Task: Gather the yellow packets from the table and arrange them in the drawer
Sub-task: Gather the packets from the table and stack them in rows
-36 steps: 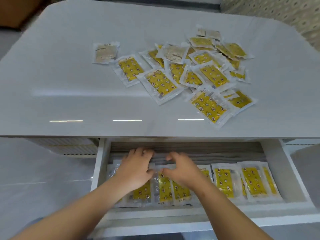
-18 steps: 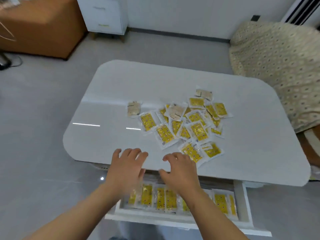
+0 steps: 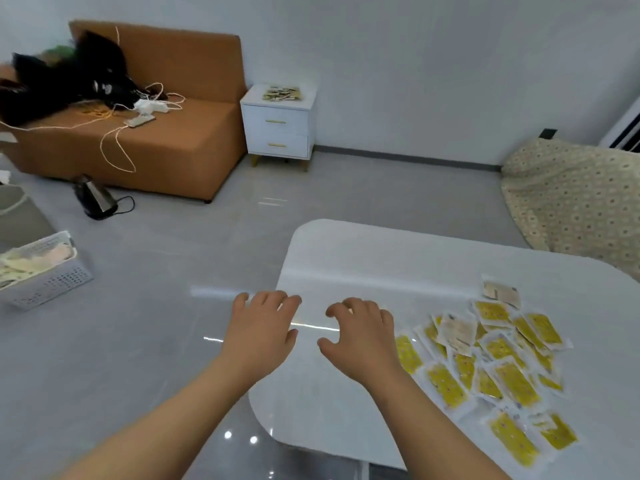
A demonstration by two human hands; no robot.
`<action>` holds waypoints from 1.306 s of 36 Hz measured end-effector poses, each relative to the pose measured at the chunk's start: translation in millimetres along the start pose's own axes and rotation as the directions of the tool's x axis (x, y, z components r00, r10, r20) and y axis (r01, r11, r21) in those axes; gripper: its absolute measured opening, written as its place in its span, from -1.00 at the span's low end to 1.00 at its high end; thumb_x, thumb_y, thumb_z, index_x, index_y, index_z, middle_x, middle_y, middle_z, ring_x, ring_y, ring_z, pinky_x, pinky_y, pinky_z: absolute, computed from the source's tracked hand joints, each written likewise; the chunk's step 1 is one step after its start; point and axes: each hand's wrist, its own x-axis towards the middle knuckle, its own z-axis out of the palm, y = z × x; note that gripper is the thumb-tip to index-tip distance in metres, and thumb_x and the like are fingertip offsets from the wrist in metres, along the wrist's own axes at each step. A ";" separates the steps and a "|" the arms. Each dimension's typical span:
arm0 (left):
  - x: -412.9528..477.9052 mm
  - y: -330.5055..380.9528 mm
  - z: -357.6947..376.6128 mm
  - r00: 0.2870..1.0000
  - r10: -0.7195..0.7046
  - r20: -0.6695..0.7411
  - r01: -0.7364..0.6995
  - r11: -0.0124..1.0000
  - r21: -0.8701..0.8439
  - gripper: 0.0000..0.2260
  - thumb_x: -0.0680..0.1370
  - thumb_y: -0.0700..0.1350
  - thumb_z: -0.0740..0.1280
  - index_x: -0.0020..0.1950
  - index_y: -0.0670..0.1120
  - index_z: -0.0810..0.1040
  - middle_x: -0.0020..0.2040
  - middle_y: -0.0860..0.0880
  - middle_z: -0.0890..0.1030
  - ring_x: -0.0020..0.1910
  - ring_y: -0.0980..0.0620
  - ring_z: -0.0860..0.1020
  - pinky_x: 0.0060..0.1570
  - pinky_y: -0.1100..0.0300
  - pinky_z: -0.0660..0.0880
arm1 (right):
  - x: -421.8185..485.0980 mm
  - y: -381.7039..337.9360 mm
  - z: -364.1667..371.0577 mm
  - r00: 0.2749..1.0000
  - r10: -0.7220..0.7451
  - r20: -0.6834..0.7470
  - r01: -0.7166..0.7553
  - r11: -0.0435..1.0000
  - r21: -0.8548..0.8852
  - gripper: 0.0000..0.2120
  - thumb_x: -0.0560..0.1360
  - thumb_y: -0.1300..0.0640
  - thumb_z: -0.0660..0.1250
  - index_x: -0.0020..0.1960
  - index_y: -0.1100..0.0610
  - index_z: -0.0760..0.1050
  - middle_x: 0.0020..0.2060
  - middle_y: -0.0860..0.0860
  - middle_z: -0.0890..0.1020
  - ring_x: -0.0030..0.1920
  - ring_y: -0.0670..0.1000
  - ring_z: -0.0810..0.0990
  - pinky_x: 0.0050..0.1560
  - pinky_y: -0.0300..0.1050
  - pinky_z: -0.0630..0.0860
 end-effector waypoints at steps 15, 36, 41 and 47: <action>127.2 -225.3 -52.3 0.997 -0.071 -0.043 0.070 0.997 -0.024 -0.57 0.29 -0.02 0.53 0.13 -0.02 0.58 0.02 -0.02 0.62 0.00 -0.09 0.59 0.05 -0.12 0.42 | 186.8 -187.9 -32.3 0.996 -0.007 -0.089 0.008 1.000 0.004 -0.54 0.50 -0.04 0.22 0.39 -0.02 0.28 0.50 0.00 0.10 0.47 0.07 0.06 0.42 -0.03 0.00; 483.4 -417.2 -47.4 0.992 -0.116 0.042 0.114 0.993 0.038 -0.58 0.60 0.01 0.12 0.46 0.05 0.18 0.38 0.05 0.32 0.38 0.00 0.26 0.33 0.01 0.11 | 580.3 -242.0 -149.2 0.993 -0.016 -0.117 0.015 1.000 -0.009 -0.54 0.51 -0.06 0.23 0.38 -0.03 0.28 0.50 0.02 0.11 0.48 0.09 0.07 0.42 0.00 0.03; 572.2 -457.3 -28.7 0.993 -0.113 0.040 0.112 0.993 0.045 -0.59 0.59 0.00 0.12 0.44 0.04 0.20 0.38 0.04 0.32 0.36 0.00 0.28 0.31 0.03 0.14 | 675.7 -246.0 -164.1 0.994 -0.019 -0.112 0.015 0.999 -0.037 -0.53 0.51 -0.07 0.22 0.39 -0.03 0.27 0.51 0.01 0.10 0.48 0.09 0.07 0.42 0.00 0.03; 689.8 -514.9 8.0 0.994 -0.106 0.030 0.107 0.994 -0.010 -0.56 0.59 -0.01 0.12 0.47 0.03 0.16 0.40 0.03 0.30 0.37 -0.01 0.28 0.29 0.05 0.16 | 806.4 -254.0 -173.0 0.996 0.011 -0.090 -0.015 0.999 -0.045 -0.53 0.51 -0.05 0.21 0.40 -0.02 0.27 0.51 0.01 0.09 0.48 0.10 0.07 0.43 0.01 0.04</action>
